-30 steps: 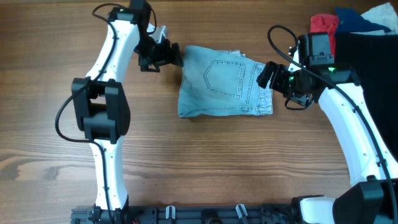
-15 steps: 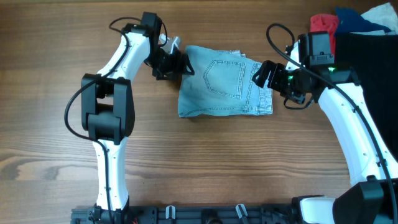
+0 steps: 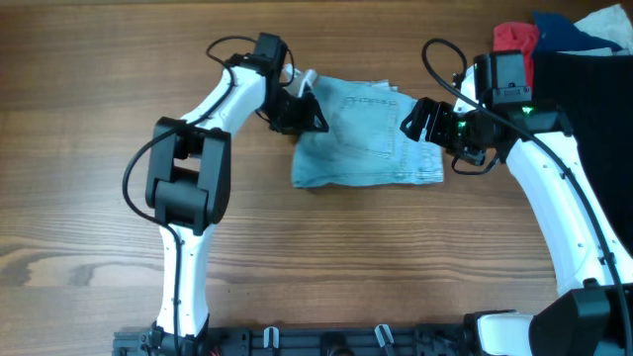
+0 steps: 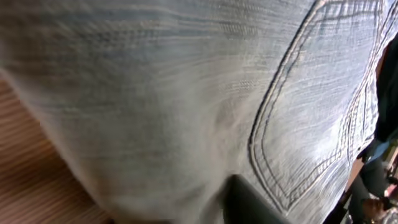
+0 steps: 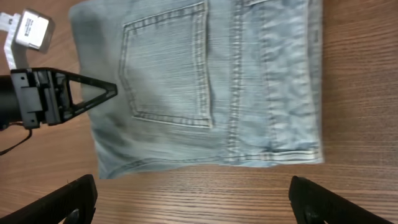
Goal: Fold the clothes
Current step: 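Grasp the folded shorts with the left gripper and carry them to the far-left corner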
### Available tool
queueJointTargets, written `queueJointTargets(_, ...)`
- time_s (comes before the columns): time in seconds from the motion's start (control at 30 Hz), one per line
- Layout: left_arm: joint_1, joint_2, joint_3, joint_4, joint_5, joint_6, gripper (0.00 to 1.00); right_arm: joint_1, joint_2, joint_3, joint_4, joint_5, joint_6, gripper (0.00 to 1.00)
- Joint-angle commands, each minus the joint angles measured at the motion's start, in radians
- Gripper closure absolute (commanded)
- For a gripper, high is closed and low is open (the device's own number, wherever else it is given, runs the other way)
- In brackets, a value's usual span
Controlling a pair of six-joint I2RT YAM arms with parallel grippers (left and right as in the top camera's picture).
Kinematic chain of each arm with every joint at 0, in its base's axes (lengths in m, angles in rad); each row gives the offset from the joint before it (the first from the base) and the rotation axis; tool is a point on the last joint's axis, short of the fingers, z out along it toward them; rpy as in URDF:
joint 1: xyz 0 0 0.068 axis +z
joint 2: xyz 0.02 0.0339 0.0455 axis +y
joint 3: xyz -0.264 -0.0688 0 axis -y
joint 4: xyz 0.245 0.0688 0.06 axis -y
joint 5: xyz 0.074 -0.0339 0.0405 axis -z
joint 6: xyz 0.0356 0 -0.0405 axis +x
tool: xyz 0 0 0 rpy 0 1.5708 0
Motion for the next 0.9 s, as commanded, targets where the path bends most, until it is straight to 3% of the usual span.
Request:
queueJointTargets(0.0,-0.011,0.006,-0.008,0.038,0.016,-0.008,0.96,-0.007,-0.001,0.007,-0.002,-0.012,-0.021,0.01)
queueJointTargets(0.23,0.151,0.006,-0.008,0.206,-0.159,-0.234,0.96,-0.007,-0.001,0.007,-0.023,-0.008,-0.048,0.0)
queueJointTargets(0.33,0.322,0.006,-0.008,0.269,-0.238,-0.301,0.96,-0.007,-0.001,0.007,-0.05,-0.005,-0.047,0.0)
queueJointTargets(0.5,0.66,0.006,-0.008,0.344,-0.238,-0.47,0.96,-0.007,-0.001,0.007,-0.06,-0.005,-0.046,0.01)
queueJointTargets(0.7,0.987,0.006,-0.008,0.185,-0.234,-0.532,0.96,-0.007,-0.001,0.007,-0.035,-0.005,-0.034,0.0)
queueJointTargets(0.87,1.085,0.006,-0.008,0.133,-0.138,-0.554,0.96,-0.007,-0.001,0.007,-0.011,-0.005,-0.019,0.01)
